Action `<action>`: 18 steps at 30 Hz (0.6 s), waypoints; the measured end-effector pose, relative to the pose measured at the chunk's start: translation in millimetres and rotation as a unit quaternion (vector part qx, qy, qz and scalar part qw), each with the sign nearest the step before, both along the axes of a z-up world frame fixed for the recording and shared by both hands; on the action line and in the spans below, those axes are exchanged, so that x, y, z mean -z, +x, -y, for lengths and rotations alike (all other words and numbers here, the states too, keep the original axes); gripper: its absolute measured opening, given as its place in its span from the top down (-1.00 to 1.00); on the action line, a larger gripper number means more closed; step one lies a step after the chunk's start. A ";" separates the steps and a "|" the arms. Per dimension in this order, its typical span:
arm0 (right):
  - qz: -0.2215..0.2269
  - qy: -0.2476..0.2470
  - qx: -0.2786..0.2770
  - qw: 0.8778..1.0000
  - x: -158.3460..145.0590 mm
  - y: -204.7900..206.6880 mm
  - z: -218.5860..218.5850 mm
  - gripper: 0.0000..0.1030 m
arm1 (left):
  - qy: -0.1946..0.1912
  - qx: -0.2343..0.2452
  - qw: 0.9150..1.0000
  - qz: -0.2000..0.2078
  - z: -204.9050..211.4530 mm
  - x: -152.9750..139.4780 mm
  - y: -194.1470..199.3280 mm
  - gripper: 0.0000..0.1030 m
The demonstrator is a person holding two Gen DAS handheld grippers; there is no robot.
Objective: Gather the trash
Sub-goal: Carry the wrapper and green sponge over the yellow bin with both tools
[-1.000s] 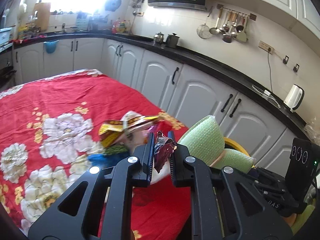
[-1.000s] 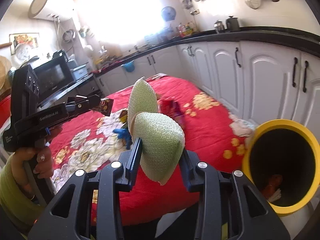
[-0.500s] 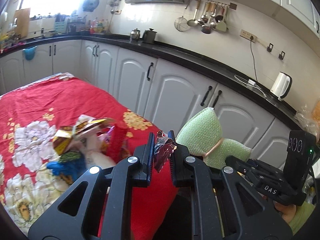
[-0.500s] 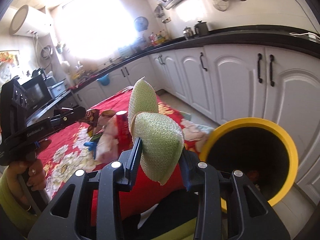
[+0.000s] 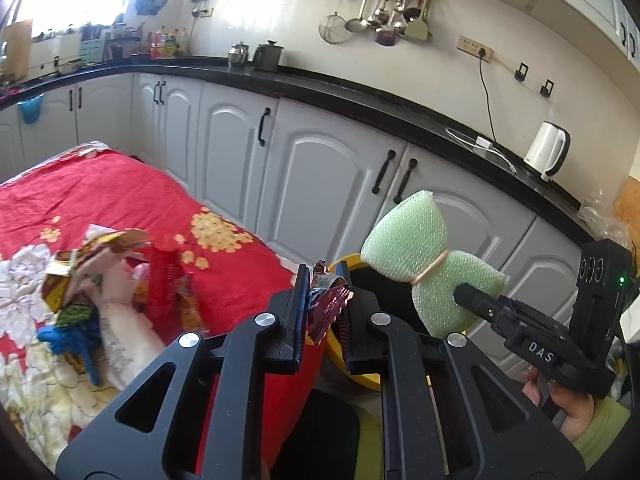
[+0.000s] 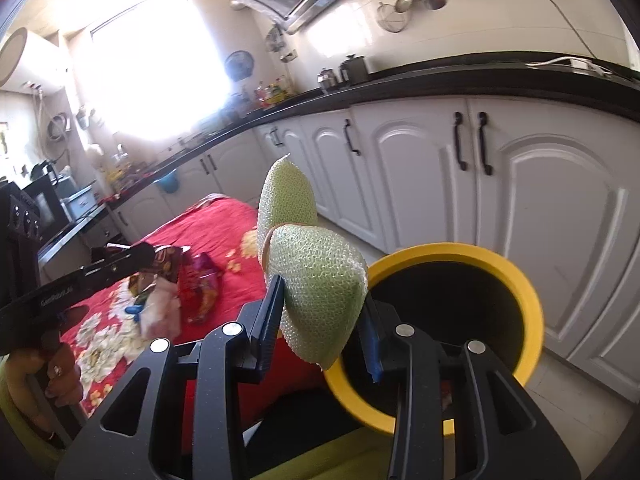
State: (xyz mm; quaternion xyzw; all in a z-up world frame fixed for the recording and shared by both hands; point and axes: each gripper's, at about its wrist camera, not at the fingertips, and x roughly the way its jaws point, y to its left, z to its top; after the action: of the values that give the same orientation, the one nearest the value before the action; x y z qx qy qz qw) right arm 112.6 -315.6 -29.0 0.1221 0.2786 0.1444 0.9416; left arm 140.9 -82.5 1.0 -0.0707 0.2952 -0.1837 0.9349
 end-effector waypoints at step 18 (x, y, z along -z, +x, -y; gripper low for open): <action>-0.024 -0.009 0.077 0.997 25.4 8.9 53.6 0.35 | 0.000 0.058 0.998 -0.024 69.2 23.5 21.8 0.83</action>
State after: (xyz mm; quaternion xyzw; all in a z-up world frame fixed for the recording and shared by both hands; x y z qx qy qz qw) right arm 121.5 -369.3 -54.4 0.1382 0.2920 0.0660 0.9441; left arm 162.7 -151.7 -22.5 -0.0575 0.3213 -0.2360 0.9153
